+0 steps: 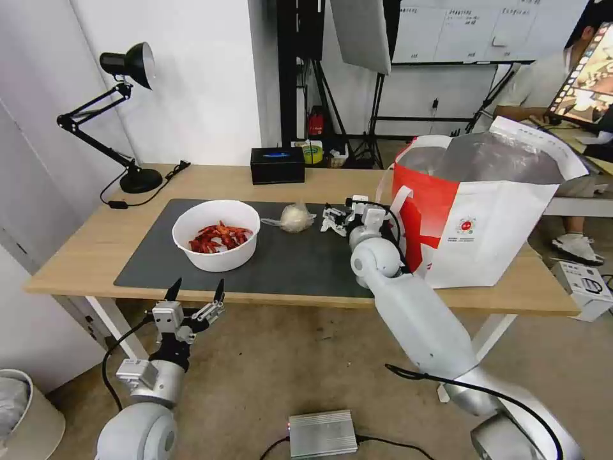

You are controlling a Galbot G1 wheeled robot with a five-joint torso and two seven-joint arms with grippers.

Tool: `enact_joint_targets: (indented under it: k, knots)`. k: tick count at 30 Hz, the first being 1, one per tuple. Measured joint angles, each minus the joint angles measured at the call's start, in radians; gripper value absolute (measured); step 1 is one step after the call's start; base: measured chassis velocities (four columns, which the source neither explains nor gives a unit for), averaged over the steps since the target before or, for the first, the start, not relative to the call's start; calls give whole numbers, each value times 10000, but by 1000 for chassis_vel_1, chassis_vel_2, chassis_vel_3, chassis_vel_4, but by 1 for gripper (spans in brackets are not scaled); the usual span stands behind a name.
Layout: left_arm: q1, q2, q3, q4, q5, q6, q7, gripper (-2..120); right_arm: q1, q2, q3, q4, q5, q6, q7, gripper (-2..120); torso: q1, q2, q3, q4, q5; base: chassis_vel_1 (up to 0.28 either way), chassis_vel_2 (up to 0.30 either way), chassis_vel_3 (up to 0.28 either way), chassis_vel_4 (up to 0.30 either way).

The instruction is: Pick up the trash from the table and place it into the takeout bag.

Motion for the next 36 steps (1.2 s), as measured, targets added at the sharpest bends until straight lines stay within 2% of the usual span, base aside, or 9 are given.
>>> enact_joint_targets:
  k: [11, 21, 27, 30, 31, 34, 35, 36]
  knots:
    - [-9, -89, 74, 74, 56, -17, 25, 100, 292, 246, -337, -976, -389, -39, -159, 100, 0, 0, 0, 0, 0, 0, 0, 0, 0]
    - [4, -94, 58, 168, 48, -74, 32, 100, 189, 371, -287, -1188, -609, -3, -259, 100, 0, 0, 0, 0, 0, 0, 0, 0, 0]
    - [2, -124, 81, 182, 54, -82, 39, 100, 173, 438, -235, -1276, -636, -9, -258, 87, 0, 0, 0, 0, 0, 0, 0, 0, 0]
    - [27, -134, 83, 186, 61, -86, 51, 100, 165, 518, -157, -1371, -621, -61, -245, 72, 0, 0, 1, 0, 0, 0, 0, 0, 0]
    - [27, -134, 83, 186, 61, -86, 51, 100, 165, 518, -157, -1371, -621, -61, -245, 72, 0, 0, 1, 0, 0, 0, 0, 0, 0]
    - [22, -182, 82, 216, 80, -98, 70, 100, 129, 577, -109, -1400, -599, -128, -198, 58, 0, 0, 0, 0, 0, 0, 0, 0, 0]
    - [22, -182, 82, 216, 80, -98, 70, 100, 129, 577, -109, -1400, -599, -128, -198, 58, 0, 0, 0, 0, 0, 0, 0, 0, 0]
    - [20, -212, 82, 217, 92, -99, 75, 100, 115, 598, -99, -1401, -595, -139, -177, 52, -1, 0, 0, 0, 0, 0, 0, 0, 0]
